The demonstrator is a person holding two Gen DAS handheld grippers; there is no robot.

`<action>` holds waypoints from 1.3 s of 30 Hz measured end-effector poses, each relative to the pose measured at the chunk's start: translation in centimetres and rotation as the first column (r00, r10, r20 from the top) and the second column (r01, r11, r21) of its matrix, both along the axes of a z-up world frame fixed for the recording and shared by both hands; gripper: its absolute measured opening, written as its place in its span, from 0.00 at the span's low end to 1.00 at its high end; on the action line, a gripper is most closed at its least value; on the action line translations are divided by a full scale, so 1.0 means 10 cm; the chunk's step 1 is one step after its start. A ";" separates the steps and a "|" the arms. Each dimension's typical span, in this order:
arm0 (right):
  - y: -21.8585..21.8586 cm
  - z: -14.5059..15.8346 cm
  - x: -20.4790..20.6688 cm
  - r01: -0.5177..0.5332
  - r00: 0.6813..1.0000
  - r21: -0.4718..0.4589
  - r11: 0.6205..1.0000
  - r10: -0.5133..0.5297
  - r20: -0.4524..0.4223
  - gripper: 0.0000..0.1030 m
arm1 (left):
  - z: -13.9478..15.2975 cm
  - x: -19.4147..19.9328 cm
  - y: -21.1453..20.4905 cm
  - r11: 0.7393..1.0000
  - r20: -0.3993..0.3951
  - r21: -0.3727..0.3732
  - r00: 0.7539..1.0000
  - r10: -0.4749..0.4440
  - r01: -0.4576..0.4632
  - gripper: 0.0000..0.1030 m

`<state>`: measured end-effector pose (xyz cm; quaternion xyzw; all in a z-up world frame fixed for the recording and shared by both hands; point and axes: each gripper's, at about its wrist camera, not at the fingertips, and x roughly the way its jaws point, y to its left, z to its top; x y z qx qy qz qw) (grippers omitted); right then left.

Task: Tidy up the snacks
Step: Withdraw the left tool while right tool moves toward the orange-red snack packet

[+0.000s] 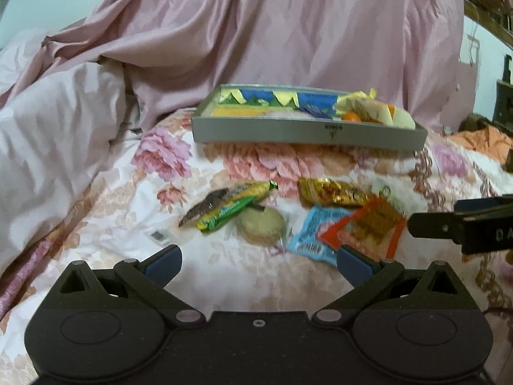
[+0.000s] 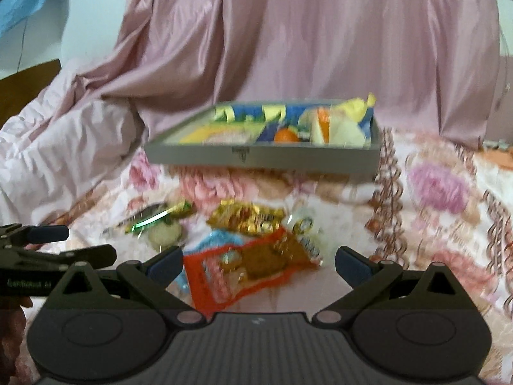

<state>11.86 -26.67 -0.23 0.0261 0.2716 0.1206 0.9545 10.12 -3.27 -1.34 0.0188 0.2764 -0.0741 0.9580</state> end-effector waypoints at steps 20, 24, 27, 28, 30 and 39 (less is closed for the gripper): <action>-0.04 -0.40 0.61 0.111 0.942 0.178 0.978 -0.046 -0.333 1.00 | -0.28 0.14 -0.10 0.996 -0.005 0.085 0.999 -0.034 0.035 0.99; 0.02 -0.41 0.70 0.120 0.940 0.169 0.978 -0.057 -0.336 1.00 | -0.31 0.13 -0.11 0.996 -0.005 0.080 0.999 -0.047 0.047 0.99; 0.05 -0.42 0.78 0.138 0.934 0.173 0.975 -0.071 -0.349 1.00 | -0.35 0.11 -0.12 0.996 -0.013 0.072 0.998 -0.054 0.055 0.99; 0.05 -0.43 0.80 0.144 0.933 0.178 0.973 -0.074 -0.351 1.00 | -0.36 0.10 -0.12 0.996 -0.016 0.071 0.998 -0.059 0.060 0.99; 0.05 -0.44 0.86 0.156 0.931 0.186 0.970 -0.082 -0.356 1.00 | -0.38 0.08 -0.13 0.995 -0.016 0.076 0.998 -0.068 0.069 0.99; 0.06 -0.43 1.14 0.256 0.904 0.198 0.946 -0.161 -0.396 1.00 | -0.39 0.06 -0.12 0.995 0.000 0.060 0.997 -0.075 0.075 0.99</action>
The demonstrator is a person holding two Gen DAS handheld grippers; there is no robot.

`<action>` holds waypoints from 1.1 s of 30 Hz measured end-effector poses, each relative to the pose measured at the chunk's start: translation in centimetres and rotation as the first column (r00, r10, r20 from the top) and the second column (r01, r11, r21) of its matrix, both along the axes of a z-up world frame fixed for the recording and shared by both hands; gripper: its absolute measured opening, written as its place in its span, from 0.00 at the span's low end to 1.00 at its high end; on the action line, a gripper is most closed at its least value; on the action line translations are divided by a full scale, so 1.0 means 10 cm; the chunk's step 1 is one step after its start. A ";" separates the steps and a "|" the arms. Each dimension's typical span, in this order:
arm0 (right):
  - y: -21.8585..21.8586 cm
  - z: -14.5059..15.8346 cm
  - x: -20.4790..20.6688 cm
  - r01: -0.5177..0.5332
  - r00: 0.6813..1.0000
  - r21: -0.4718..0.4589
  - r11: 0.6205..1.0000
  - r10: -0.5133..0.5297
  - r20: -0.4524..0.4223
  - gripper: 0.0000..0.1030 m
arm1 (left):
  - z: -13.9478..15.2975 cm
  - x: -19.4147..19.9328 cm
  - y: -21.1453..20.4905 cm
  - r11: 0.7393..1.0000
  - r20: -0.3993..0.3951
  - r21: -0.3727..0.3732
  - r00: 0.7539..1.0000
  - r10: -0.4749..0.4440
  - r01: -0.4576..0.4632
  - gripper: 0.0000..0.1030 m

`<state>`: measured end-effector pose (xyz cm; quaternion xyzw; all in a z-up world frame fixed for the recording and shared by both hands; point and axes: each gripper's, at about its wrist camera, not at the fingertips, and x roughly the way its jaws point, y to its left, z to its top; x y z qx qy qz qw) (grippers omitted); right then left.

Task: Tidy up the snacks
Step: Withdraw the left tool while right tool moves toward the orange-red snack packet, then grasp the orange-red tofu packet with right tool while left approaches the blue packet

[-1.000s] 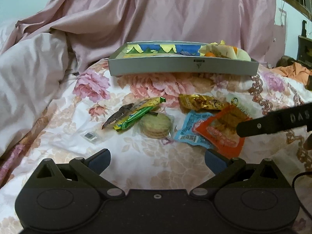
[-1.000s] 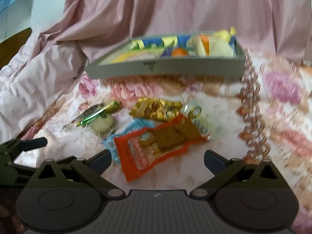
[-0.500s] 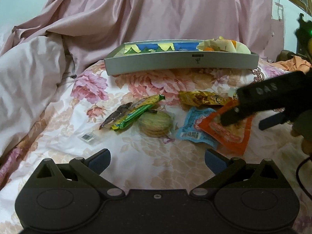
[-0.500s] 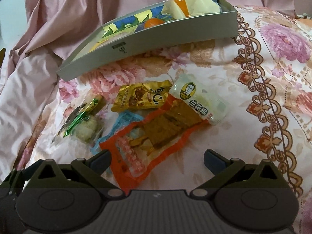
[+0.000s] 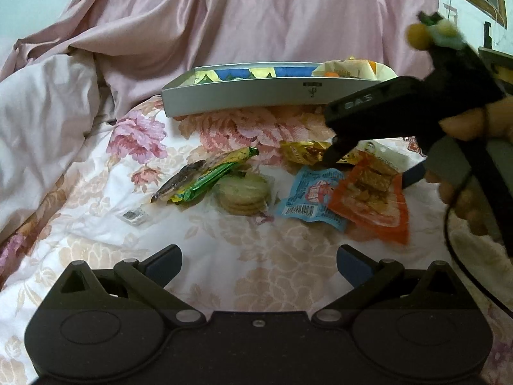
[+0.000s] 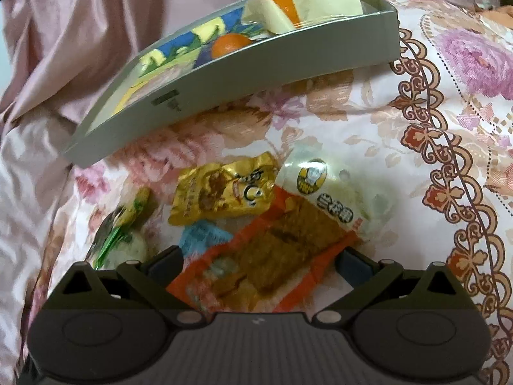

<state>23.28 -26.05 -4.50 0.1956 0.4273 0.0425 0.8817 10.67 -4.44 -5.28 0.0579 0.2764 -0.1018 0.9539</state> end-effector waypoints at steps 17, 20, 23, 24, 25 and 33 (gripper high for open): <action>0.04 0.05 0.02 -0.223 0.974 -0.245 0.943 0.223 -0.027 0.73 | 0.06 0.05 -0.15 0.999 -0.003 -0.013 0.999 -0.032 0.032 0.99; 0.07 0.05 -0.05 -0.294 0.953 -0.320 0.901 0.301 -0.029 0.68 | 0.09 0.10 -0.23 0.999 -0.005 -0.006 0.999 -0.045 0.045 0.99; 0.04 0.07 -0.11 -0.337 0.938 -0.345 0.876 0.344 -0.043 0.66 | 0.13 0.16 -0.34 0.997 0.009 0.004 0.997 -0.072 0.072 0.99; 0.03 0.07 -0.14 -0.346 0.935 -0.347 0.871 0.353 -0.047 0.66 | 0.15 0.18 -0.38 0.996 0.015 0.013 0.996 -0.085 0.084 0.99; 0.01 0.08 -0.16 -0.353 0.932 -0.352 0.867 0.359 -0.050 0.62 | 0.16 0.19 -0.43 0.995 0.021 0.025 0.995 -0.096 0.095 0.99; -0.26 0.12 -0.19 -0.368 0.928 -0.265 0.891 0.368 -0.053 0.62 | 0.20 0.42 -0.71 0.977 0.039 0.110 0.982 -0.187 0.182 0.97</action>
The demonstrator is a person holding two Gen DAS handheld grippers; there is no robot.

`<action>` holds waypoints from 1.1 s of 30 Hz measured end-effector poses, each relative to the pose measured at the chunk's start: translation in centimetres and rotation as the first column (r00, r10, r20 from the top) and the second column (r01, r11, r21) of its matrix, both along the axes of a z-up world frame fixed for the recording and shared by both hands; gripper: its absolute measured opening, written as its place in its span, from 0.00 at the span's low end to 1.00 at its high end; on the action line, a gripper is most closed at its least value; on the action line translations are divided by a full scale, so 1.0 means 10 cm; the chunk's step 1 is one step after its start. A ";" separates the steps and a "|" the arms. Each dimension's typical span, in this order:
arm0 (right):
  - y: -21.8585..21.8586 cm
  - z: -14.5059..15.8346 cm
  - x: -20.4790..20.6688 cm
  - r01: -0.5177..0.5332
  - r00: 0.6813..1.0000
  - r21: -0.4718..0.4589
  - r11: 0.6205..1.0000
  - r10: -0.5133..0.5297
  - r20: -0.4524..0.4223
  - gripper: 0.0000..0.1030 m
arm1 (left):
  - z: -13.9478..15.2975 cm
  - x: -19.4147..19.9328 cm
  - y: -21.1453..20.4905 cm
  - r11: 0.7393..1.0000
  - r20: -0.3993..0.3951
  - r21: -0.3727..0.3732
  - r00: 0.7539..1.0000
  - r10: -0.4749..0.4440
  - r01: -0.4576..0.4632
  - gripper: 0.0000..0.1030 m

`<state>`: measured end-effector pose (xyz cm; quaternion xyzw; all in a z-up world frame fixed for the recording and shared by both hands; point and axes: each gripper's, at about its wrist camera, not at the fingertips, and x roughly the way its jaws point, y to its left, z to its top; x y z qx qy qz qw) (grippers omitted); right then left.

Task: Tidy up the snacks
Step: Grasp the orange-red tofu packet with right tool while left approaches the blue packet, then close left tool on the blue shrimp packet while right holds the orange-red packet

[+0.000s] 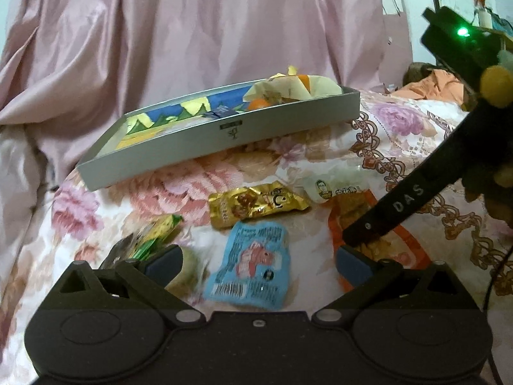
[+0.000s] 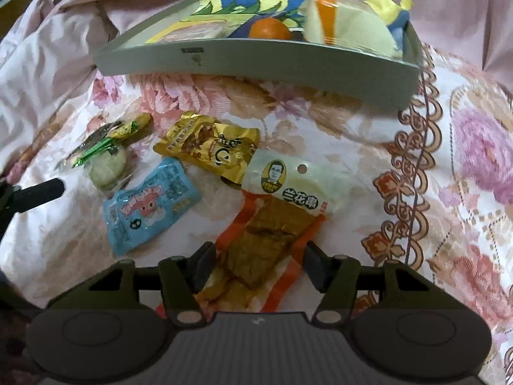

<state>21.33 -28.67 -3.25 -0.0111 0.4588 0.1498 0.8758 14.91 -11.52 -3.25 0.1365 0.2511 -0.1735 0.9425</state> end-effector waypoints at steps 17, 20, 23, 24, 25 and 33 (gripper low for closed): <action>-0.27 0.01 0.07 0.015 0.999 0.153 0.988 -0.010 -0.035 0.64 | -0.08 0.57 -0.14 1.000 -0.179 0.031 0.984 0.007 -0.001 0.86; -0.28 0.02 0.08 0.015 0.999 0.163 0.987 -0.010 -0.037 0.65 | -0.10 0.65 -0.16 0.999 -0.216 0.053 0.976 0.019 -0.008 0.86; -0.28 0.01 0.08 0.019 0.999 0.174 0.985 -0.012 -0.041 0.66 | -0.10 0.68 -0.17 0.998 -0.240 0.062 0.971 0.019 -0.004 0.86; -0.29 0.01 0.08 0.021 0.999 0.178 0.984 -0.013 -0.044 0.66 | -0.10 0.68 -0.17 0.998 -0.251 0.067 0.968 0.017 0.000 0.87; -0.30 0.01 0.09 0.023 0.999 0.184 0.983 -0.015 -0.047 0.66 | -0.11 0.69 -0.18 0.997 -0.268 0.072 0.963 0.017 0.002 0.87; -0.32 0.01 0.09 0.044 0.997 0.213 0.976 -0.031 -0.064 0.67 | -0.12 0.72 -0.14 0.998 -0.335 0.036 0.940 0.065 -0.056 0.81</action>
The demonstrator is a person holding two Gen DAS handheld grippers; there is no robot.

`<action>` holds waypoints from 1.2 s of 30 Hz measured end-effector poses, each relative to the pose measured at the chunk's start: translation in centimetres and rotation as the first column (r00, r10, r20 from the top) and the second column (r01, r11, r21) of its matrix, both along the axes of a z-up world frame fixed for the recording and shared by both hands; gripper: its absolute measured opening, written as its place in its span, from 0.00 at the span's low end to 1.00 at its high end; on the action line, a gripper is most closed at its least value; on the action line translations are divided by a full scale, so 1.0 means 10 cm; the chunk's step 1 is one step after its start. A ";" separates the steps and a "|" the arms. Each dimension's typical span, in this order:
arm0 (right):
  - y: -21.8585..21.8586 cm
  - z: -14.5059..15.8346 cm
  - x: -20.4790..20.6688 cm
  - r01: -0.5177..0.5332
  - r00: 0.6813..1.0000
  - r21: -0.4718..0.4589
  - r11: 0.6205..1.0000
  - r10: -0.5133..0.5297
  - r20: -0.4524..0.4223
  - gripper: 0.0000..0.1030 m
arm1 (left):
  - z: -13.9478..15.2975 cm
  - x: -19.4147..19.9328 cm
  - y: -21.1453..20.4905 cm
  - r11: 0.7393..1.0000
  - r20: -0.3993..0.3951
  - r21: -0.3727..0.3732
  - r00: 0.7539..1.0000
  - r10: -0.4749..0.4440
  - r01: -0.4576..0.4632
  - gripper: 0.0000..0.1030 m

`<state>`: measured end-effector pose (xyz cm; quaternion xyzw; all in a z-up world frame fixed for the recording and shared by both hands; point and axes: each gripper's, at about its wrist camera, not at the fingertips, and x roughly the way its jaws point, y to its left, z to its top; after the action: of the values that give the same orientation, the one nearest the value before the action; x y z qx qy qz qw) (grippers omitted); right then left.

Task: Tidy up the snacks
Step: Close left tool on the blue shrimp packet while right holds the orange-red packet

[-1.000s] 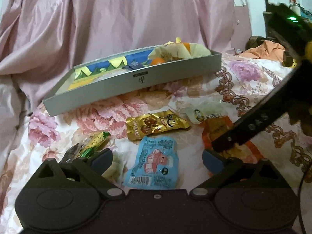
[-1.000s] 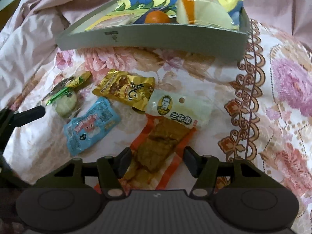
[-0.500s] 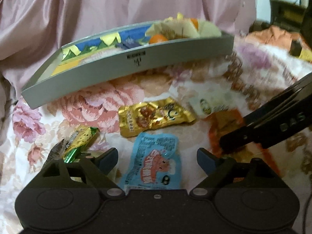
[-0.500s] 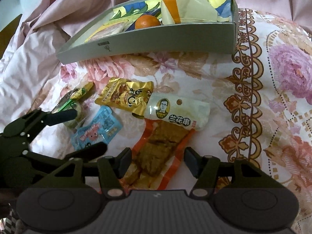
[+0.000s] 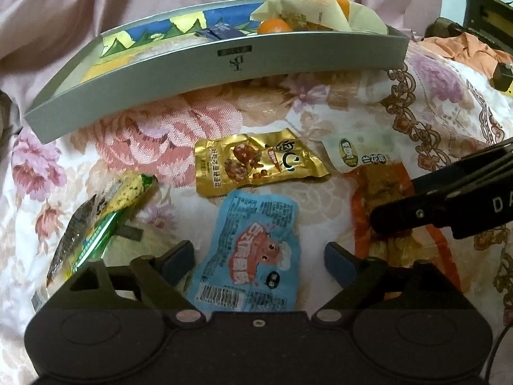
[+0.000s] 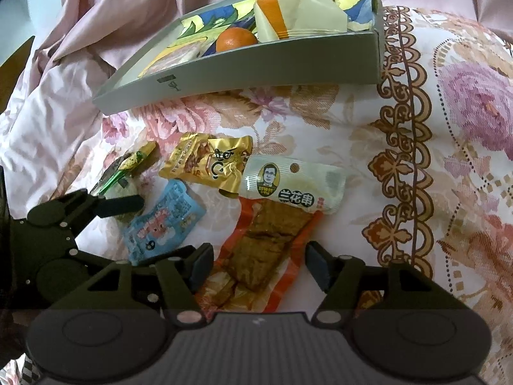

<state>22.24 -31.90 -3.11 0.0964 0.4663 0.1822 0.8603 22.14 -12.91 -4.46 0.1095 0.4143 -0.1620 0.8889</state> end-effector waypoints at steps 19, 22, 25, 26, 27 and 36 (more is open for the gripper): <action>-0.06 -0.06 0.05 0.042 0.999 0.137 0.990 -0.041 -0.005 0.71 | -0.03 -0.30 0.19 0.962 -0.028 -0.082 0.965 0.259 -0.261 0.62; -0.03 -0.07 0.09 0.041 0.999 0.164 0.986 -0.042 0.000 0.69 | -0.02 -0.36 0.24 0.952 -0.041 -0.094 0.957 0.289 -0.291 0.62; 0.07 -0.08 0.14 0.008 1.000 0.173 0.985 -0.012 0.020 0.69 | -0.02 -0.42 0.30 0.941 -0.046 -0.106 0.947 0.319 -0.322 0.62; 0.10 -0.08 0.14 -0.002 0.999 0.167 0.986 -0.003 0.032 0.69 | -0.03 -0.45 0.32 0.937 -0.044 -0.107 0.943 0.329 -0.332 0.62; 0.14 -0.07 0.15 -0.013 0.999 0.158 0.987 0.006 0.045 0.69 | -0.03 -0.47 0.34 0.936 -0.041 -0.106 0.942 0.335 -0.337 0.62; 0.38 -0.02 -0.09 -0.027 0.996 -0.041 0.999 0.030 0.084 0.73 | -0.05 -0.62 0.48 0.935 -0.009 -0.091 0.939 0.344 -0.343 0.64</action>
<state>21.39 -28.13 -3.26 0.0649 0.4345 0.1891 0.8782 15.95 -8.11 -4.98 -0.0046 0.4159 -0.0227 0.9091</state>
